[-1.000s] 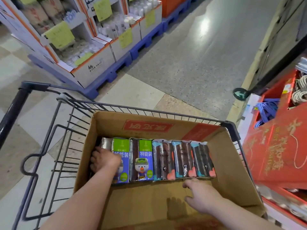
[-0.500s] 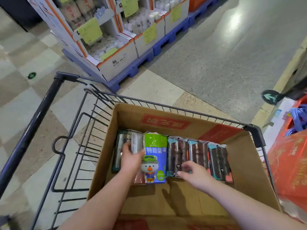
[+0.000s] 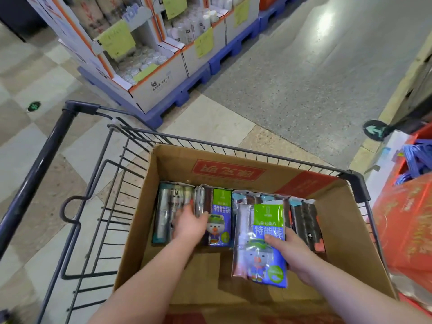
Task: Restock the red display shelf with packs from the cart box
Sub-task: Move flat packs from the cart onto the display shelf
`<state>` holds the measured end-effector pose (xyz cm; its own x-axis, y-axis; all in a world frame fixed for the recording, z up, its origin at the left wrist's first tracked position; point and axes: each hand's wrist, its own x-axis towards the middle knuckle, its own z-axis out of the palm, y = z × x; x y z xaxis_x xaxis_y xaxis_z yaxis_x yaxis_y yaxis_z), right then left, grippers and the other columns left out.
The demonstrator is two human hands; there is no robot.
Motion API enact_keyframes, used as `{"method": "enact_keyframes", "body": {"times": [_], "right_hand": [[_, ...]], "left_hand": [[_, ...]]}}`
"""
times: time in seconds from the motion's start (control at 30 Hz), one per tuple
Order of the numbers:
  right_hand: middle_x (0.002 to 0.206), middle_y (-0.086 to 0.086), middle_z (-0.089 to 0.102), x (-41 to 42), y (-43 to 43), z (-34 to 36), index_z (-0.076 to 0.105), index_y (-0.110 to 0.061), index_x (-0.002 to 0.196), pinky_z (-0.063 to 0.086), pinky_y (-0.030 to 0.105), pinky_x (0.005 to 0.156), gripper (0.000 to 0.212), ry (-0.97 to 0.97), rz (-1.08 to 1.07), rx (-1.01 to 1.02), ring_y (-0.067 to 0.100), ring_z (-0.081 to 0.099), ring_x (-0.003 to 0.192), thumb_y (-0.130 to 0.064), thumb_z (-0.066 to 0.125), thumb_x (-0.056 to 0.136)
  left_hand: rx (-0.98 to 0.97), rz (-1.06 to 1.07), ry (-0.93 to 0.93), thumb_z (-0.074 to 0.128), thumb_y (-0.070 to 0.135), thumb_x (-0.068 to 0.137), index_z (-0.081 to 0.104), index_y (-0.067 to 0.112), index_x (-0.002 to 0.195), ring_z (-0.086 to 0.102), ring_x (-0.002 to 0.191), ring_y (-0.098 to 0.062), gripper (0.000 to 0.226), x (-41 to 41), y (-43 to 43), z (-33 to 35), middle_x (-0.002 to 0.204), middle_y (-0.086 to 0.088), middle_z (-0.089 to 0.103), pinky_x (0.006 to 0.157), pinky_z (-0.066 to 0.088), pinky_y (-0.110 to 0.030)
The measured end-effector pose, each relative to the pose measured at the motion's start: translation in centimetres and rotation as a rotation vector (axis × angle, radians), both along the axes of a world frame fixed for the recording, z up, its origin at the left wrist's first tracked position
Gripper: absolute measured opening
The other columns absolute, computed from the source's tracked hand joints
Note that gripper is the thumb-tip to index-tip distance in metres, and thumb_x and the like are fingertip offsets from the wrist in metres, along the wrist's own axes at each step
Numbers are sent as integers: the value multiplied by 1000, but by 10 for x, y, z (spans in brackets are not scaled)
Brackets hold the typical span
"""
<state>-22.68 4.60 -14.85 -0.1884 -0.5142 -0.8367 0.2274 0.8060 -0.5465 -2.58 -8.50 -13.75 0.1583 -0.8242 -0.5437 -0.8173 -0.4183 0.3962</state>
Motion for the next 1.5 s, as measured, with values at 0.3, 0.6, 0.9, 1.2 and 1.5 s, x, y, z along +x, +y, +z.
{"method": "enact_keyframes", "body": {"times": [0.3,0.6,0.9,1.2,1.5], "right_hand": [[107,6,71,-8,18,-9,55,-15,118,54,32,69,30,-7,-123,-7,25,70,91,-18,66,89],[108,6,67,-4,17,1,51,-14,112,47,26,58,25,25,-156,-38,21,67,89,-16,64,91],[104,7,67,-9,1,24,51,-11,113,50,28,60,28,71,-101,-110,21,67,86,-15,65,89],[106,13,68,-20,0,49,49,-9,112,55,36,71,31,129,-110,-191,28,69,88,-15,67,87],[105,13,68,-41,27,70,52,-9,111,57,41,78,32,254,-244,-211,28,69,88,-16,70,85]], "left_hand": [[48,302,-24,73,29,81,22,12,148,40,129,-42,86,47,-39,-30,141,-24,39,107,35,-49],[71,286,-62,69,26,85,49,1,128,58,107,-40,54,41,-34,-16,123,-24,56,85,50,-39],[102,471,187,73,22,81,56,-1,116,67,87,-36,44,28,-27,19,103,-22,66,82,57,-45],[91,423,469,74,21,82,55,7,105,68,78,-32,34,1,-5,65,90,-17,68,71,58,-41],[190,10,614,67,20,87,50,15,117,68,90,-28,34,-46,18,84,104,-10,66,80,57,-48]]}}
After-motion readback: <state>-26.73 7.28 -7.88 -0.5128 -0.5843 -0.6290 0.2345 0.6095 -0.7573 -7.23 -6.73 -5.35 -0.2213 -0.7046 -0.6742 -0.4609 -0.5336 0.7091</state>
